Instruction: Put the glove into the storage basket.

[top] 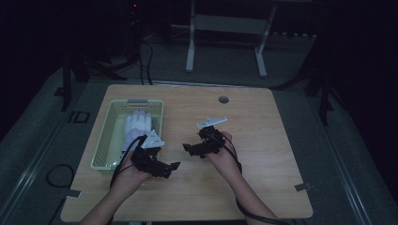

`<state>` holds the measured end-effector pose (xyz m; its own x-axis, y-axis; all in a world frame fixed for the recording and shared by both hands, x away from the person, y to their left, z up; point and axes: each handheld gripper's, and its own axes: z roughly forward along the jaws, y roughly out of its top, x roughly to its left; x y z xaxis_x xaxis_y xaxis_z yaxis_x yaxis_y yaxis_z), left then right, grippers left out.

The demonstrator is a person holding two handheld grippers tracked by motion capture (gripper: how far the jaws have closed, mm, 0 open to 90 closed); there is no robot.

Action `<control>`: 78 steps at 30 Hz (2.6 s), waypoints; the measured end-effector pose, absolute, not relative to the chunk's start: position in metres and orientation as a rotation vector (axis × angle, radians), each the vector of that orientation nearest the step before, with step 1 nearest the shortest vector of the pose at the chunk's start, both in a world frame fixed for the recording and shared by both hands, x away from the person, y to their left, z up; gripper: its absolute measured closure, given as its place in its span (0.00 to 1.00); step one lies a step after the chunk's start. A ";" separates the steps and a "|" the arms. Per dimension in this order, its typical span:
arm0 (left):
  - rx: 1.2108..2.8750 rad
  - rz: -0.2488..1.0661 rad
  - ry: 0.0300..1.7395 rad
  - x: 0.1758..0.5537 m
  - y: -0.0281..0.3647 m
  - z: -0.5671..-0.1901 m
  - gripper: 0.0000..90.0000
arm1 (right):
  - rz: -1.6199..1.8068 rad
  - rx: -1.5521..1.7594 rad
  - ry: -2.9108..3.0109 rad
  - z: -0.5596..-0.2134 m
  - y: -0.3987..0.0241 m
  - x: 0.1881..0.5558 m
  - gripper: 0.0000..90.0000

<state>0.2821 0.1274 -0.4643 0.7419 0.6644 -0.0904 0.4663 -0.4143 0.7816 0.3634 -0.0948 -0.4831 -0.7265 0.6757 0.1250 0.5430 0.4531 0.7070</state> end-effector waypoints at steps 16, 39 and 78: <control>2.119 0.222 0.730 0.274 0.095 -0.477 0.02 | 1.118 1.071 2.504 -0.500 -0.132 0.349 0.16; 2.170 0.093 0.608 0.266 0.049 -0.527 0.02 | 1.218 1.042 2.459 -0.535 -0.173 0.324 0.16; 2.061 0.060 0.603 0.254 0.029 -0.562 0.02 | 1.213 1.066 2.384 -0.558 -0.231 0.306 0.15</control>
<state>0.2542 0.0291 -0.5618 0.8768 0.4398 -0.1942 0.3933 -0.4240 0.8158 0.3062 -0.2310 -0.5581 -0.6963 0.7118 0.0924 0.4935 0.3813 0.7817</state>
